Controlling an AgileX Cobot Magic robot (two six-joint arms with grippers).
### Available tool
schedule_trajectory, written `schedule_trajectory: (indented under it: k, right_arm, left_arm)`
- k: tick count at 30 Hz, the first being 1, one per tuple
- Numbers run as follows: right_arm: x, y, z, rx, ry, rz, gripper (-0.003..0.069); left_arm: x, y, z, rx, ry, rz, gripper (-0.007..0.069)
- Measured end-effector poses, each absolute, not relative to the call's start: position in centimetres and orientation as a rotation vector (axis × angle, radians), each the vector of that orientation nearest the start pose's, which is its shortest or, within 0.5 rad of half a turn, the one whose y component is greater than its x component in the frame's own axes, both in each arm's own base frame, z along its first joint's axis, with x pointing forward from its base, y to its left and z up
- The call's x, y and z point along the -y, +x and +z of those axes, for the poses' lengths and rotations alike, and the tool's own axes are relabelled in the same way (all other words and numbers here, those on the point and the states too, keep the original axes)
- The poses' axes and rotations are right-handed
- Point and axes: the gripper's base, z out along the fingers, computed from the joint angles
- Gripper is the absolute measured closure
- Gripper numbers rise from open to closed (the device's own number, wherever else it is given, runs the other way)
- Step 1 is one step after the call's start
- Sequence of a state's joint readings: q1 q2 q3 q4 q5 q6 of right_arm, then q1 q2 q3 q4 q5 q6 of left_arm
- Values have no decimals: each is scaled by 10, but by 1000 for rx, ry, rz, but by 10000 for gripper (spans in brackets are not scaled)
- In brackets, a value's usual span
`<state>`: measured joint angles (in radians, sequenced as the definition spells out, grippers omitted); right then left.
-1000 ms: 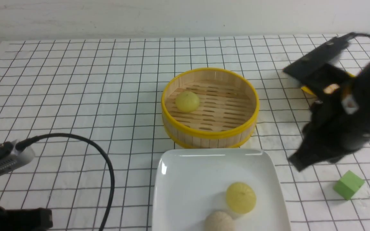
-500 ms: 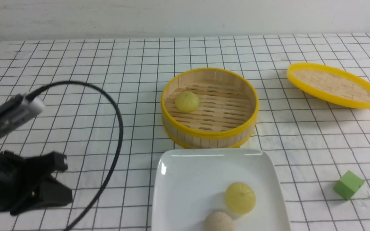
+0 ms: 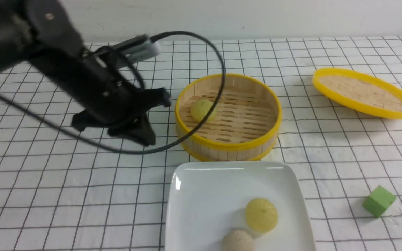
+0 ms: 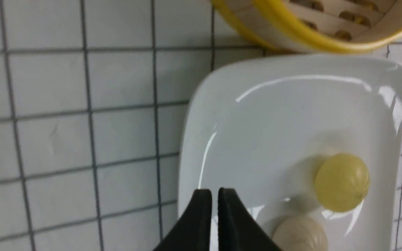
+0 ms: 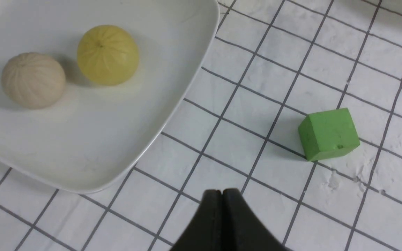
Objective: Put the steamed buns into the plate on the white-black tablecloth.
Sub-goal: 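Reach into the bamboo steamer and grasp a bun with the left gripper, then carry the bun from the bamboo steamer to the plate with the left gripper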
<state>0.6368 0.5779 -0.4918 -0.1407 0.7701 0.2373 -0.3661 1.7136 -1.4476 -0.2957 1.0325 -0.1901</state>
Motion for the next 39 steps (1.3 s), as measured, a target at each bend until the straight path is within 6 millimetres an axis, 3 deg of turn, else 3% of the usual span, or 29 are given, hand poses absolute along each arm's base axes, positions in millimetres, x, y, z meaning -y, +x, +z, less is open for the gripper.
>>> schedule_trajectory:
  k: [3,5,6,10,13,16,20,23,24,25,27,29,32,33,36,39]
  right_arm:
    - [-53,86,269,-2284,-534,272,657]
    - [-53,86,269,-2282,-532,273,655]
    - [-53,86,269,-2282,-532,273,655]
    - [-53,87,270,-2279,-520,278,650]
    - [-53,87,270,-2278,-509,284,648]
    - [-53,87,270,-2273,-505,287,644]
    - [-53,88,271,-2265,-507,284,637]
    - [-53,88,270,-2266,-507,283,634]
    - [-53,88,270,-2266,-507,283,632]
    - [-53,88,270,-2266,-507,283,630]
    - [-53,88,270,-2265,-509,280,626]
    - [-53,88,270,-2264,-509,279,622]
    - [-53,88,271,-2263,-510,277,617]
    - [-53,88,271,-2263,-510,277,617]
    - [-53,88,271,-2262,-510,277,612]
    - [-53,88,270,-2261,-510,277,608]
  left_arm:
    - [172,350,289,-2797,153,-478,478]
    - [201,376,274,-2768,217,-409,377]
    - [201,377,277,-2756,217,-407,369]
    - [229,412,259,-2702,280,-331,221]
    - [236,429,248,-2676,285,-316,178]
    - [240,439,240,-2650,285,-309,170]
    - [246,452,213,-2638,282,-300,190]
    - [247,454,204,-2647,273,-294,289]
    - [247,454,204,-2647,272,-295,339]
    - [247,454,205,-2650,271,-294,439]
    - [246,451,212,-2654,272,-293,555]
    - [244,448,224,-2651,272,-295,594]
    - [236,436,258,-2636,282,-281,603]
    - [233,432,272,-2617,288,-278,603]
    - [210,400,339,-2568,366,-181,603]
    - [191,372,381,-2529,405,-129,603]
